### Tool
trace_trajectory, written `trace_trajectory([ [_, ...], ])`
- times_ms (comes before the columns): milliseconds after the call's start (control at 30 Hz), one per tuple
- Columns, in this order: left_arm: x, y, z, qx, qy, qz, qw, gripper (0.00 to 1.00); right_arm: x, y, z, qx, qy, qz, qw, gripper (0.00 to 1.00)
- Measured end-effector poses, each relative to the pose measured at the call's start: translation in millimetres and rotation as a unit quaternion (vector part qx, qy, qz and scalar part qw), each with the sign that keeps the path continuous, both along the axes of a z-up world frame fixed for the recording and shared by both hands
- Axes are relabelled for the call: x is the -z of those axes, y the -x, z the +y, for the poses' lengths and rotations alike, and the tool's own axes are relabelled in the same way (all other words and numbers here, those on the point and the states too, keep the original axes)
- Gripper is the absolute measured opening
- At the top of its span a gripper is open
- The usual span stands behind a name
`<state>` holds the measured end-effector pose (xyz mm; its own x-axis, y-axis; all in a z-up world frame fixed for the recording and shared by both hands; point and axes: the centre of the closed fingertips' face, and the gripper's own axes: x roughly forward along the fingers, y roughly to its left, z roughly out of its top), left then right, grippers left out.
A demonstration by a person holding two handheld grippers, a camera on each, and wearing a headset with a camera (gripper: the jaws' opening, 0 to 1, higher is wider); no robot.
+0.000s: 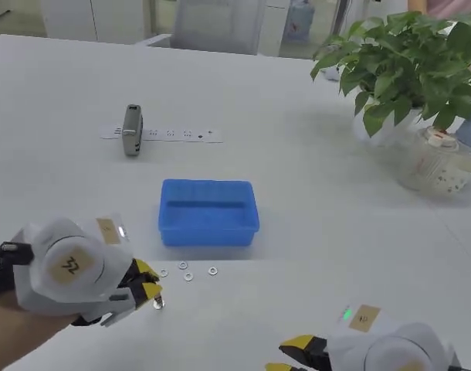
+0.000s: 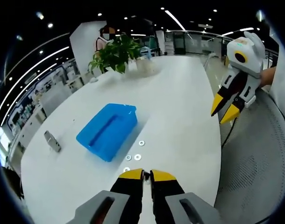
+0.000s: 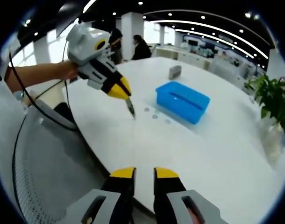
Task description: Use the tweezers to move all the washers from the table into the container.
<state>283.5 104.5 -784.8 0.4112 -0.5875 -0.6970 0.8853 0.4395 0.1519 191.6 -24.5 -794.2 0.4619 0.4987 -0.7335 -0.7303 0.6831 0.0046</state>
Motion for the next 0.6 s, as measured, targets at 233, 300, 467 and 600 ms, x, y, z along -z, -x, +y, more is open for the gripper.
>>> trace_trajectory([
  [233, 2.5, 1.7, 1.7, 0.003, -0.008, 0.008, 0.9999, 0.01, 0.3, -0.8, -0.6, 0.001, 0.0, -0.001, 1.0, 0.11],
  [300, 0.5, 2.5, 1.7, 0.004, -0.01, 0.007, 0.9999, 0.01, 0.3, -0.9, -0.6, 0.002, -0.001, -0.001, 1.0, 0.11],
  [467, -3.0, 2.6, 3.9, 0.005, -0.013, 0.007, 0.9999, 0.01, 0.3, -0.5, -0.1, 0.0, 0.0, -0.002, 1.0, 0.11],
  [600, -0.9, 3.7, 5.6, 0.005, -0.017, 0.012, 0.9998, 0.01, 0.0, -0.4, -0.1, 0.0, 0.0, -0.002, 1.0, 0.11],
])
